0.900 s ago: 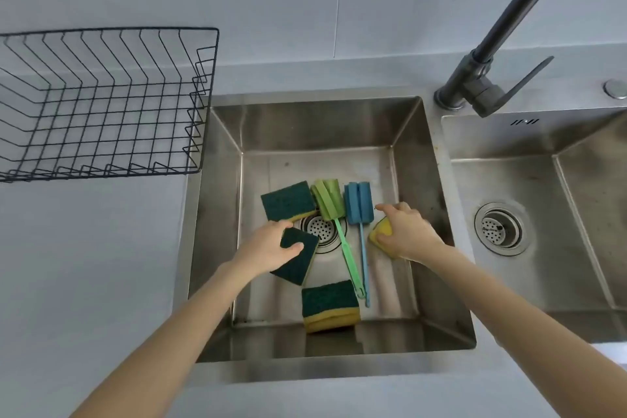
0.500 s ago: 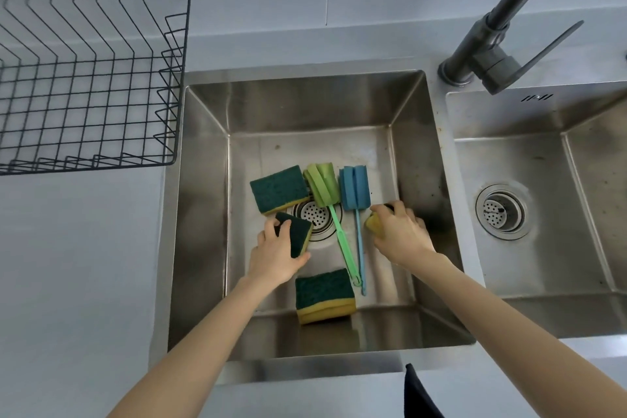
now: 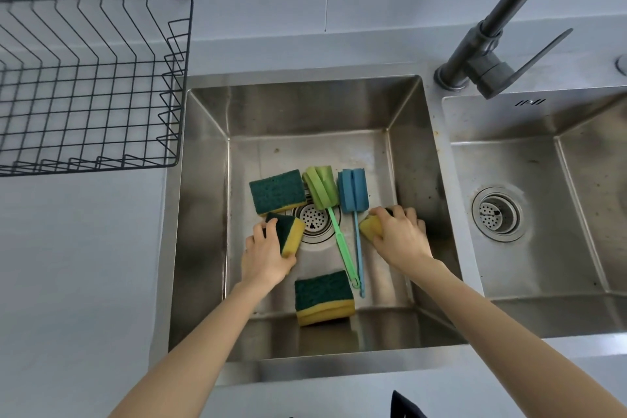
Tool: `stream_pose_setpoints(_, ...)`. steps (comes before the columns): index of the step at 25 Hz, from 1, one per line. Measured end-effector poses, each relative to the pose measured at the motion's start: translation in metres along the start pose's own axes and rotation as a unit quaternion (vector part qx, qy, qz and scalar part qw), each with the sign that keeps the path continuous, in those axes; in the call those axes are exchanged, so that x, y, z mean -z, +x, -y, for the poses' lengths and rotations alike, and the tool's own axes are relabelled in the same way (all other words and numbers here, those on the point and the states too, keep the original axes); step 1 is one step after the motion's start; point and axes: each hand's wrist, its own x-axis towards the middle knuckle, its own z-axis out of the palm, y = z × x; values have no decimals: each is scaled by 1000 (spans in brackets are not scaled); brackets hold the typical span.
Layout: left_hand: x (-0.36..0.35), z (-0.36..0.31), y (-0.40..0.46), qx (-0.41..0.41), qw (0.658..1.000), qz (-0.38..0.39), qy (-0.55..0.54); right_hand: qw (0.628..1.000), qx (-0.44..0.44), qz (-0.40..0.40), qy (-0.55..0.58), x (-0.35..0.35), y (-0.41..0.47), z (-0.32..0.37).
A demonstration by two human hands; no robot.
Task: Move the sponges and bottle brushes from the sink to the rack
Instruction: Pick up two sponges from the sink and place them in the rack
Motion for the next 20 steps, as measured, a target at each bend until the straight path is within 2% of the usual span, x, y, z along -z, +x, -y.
stream_pose_setpoints(6,17,-4,-9,38,979,2,-201,998,3,-53,26,10,-12,10)
stream_pose_setpoints(10,35,-12,-23,40,929,43,-365,989,6,-96,114,19,-24,23)
stream_pose_setpoints(13,43,-17,-36,38,867,89,-489,960,-10,-120,253,25,-32,35)
stream_pose_setpoints(18,51,-17,-47,66,708,151,-686,898,-61,-103,423,26,-43,41)
stream_pose_setpoints(20,56,-16,-50,68,679,160,-713,873,-75,-64,478,23,-47,41)
